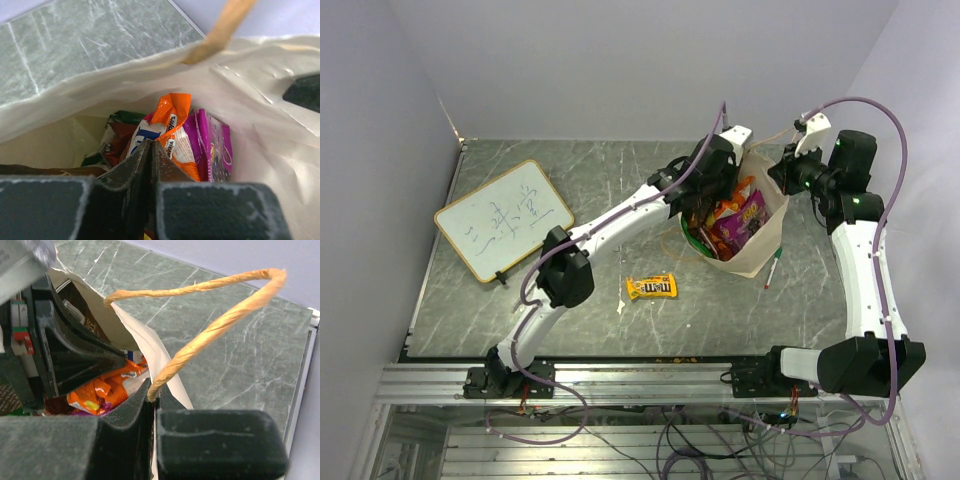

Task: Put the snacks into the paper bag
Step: Place the snack in the paper bag, then pick up the snack from the center of the board.

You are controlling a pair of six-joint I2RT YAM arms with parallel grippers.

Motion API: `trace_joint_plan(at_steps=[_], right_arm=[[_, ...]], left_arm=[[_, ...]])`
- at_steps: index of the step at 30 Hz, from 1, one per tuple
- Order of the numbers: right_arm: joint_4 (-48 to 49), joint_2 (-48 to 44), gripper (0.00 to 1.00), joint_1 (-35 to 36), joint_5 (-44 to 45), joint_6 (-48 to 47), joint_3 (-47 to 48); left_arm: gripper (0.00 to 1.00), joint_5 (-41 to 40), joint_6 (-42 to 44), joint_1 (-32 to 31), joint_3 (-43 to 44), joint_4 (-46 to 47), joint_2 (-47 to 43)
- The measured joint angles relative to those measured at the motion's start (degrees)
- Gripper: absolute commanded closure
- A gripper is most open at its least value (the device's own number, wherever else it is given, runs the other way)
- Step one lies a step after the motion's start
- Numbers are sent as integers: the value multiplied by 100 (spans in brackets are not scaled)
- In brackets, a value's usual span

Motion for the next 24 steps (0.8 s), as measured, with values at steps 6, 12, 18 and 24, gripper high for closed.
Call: trace_joint_plan(at_steps=[6,12,18,24], right_arm=[[-50,59,100,0,13,0,76],[-59,122,100,0,79,0,122],[-37,188,100,0,118,-4,168],[0,212,100,0,116,-66,170]], left_arm=[[68,468,236,-13,-2,-61,-24],[58,1071,490,-20,-267,-232,-518],[48,1578,881,-20,-518,-321,-1377],[45,1709,1644,-20,-1113,-426,-2374]])
